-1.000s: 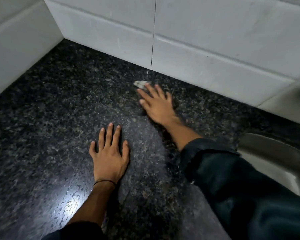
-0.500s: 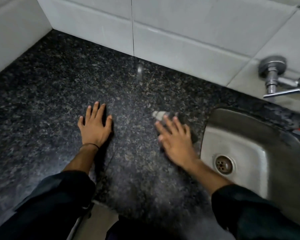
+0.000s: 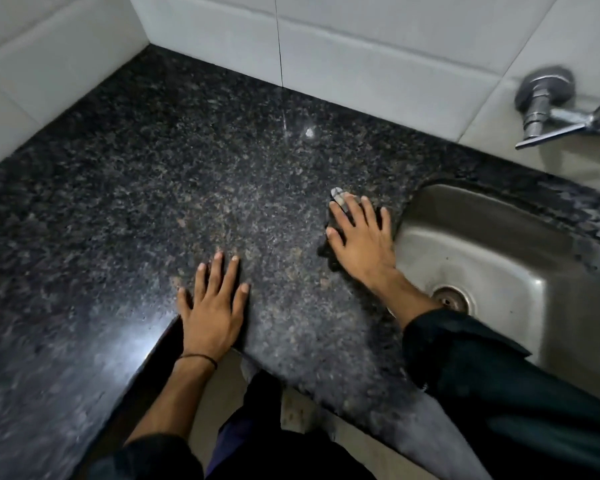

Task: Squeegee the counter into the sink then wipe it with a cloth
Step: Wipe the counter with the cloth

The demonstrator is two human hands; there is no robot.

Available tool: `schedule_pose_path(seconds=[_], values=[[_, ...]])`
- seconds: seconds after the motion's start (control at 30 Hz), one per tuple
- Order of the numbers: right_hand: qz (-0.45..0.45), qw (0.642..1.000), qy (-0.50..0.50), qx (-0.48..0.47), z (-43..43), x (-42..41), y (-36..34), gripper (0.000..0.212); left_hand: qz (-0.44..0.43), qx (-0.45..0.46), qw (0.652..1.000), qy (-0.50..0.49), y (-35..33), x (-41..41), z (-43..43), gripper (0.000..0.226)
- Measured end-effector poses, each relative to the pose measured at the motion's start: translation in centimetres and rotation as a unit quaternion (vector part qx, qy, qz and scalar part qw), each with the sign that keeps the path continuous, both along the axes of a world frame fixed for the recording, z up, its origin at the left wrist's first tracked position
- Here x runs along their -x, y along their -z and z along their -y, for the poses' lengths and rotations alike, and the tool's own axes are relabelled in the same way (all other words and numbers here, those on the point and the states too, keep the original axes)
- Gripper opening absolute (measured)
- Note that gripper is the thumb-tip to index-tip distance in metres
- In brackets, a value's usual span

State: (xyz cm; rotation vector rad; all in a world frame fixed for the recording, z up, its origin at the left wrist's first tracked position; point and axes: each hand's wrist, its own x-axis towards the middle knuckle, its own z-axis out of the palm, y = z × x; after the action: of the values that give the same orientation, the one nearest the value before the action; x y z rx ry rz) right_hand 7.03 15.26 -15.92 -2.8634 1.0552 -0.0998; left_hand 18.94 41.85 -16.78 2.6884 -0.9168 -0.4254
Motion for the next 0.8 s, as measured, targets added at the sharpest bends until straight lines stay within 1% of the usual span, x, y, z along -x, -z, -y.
schedule_pose_path(seconds=[0.03,0.1,0.17,0.23,0.3,0.33,0.37,0.4,0.47,0.53,0.57,0.6,0.67,0.73,0.8], values=[[0.008,1.0,0.001,-0.005,-2.0,-0.1,0.1,0.057,-0.005,0.008,1.0,-0.002,0.3,0.0,-0.1,0.057],[0.015,0.999,-0.044,-0.025,-7.0,0.6,0.0,0.058,-0.001,0.014,1.0,-0.008,0.5,0.1,-0.1,0.057],[0.018,0.99,-0.129,-0.05,-12.2,2.8,0.0,0.058,0.003,0.012,1.0,-0.016,0.6,0.1,-0.1,0.055],[0.01,0.973,-0.221,-0.065,-15.8,6.6,-0.2,0.057,0.01,0.008,1.0,-0.02,0.7,0.2,0.0,0.054],[0.0,0.955,-0.289,-0.06,-15.7,10.5,-0.1,0.057,0.021,0.005,1.0,-0.014,0.7,0.2,0.0,0.054],[-0.006,0.953,-0.298,-0.048,-14.4,12.0,0.0,0.057,0.02,0.006,1.0,-0.011,0.7,0.1,0.0,0.054],[-0.015,0.957,-0.286,-0.037,-12.8,13.2,0.1,0.057,0.016,0.006,1.0,-0.009,0.7,0.1,-0.1,0.054],[-0.022,0.968,-0.248,-0.029,-11.3,14.0,0.1,0.057,0.012,0.006,1.0,-0.007,0.7,0.1,-0.2,0.054],[-0.025,0.991,-0.124,-0.037,-9.4,14.5,-0.1,0.056,0.012,0.004,1.0,-0.008,0.6,0.2,-0.2,0.055],[-0.007,0.999,0.012,-0.052,-10.6,13.5,-0.3,0.056,0.015,0.006,1.0,-0.007,0.4,0.3,-0.1,0.055],[0.003,0.997,0.062,-0.048,-12.3,12.5,-0.2,0.057,0.017,0.008,1.0,-0.005,0.3,0.3,-0.2,0.055],[0.009,0.995,0.09,-0.041,-14.3,11.5,-0.1,0.058,0.019,0.011,1.0,-0.002,0.3,0.3,-0.2,0.055],[0.011,0.996,0.075,-0.037,-18.5,10.0,0.1,0.058,0.015,0.02,1.0,0.003,0.3,0.3,-0.2,0.054],[-0.005,0.999,-0.003,-0.05,-21.0,10.2,0.0,0.057,0.011,0.024,1.0,0.011,0.3,0.2,-0.4,0.054],[-0.018,0.995,-0.088,-0.05,-20.7,12.2,-0.2,0.055,-0.002,0.025,1.0,0.018,0.1,-0.1,-0.6,0.055]])
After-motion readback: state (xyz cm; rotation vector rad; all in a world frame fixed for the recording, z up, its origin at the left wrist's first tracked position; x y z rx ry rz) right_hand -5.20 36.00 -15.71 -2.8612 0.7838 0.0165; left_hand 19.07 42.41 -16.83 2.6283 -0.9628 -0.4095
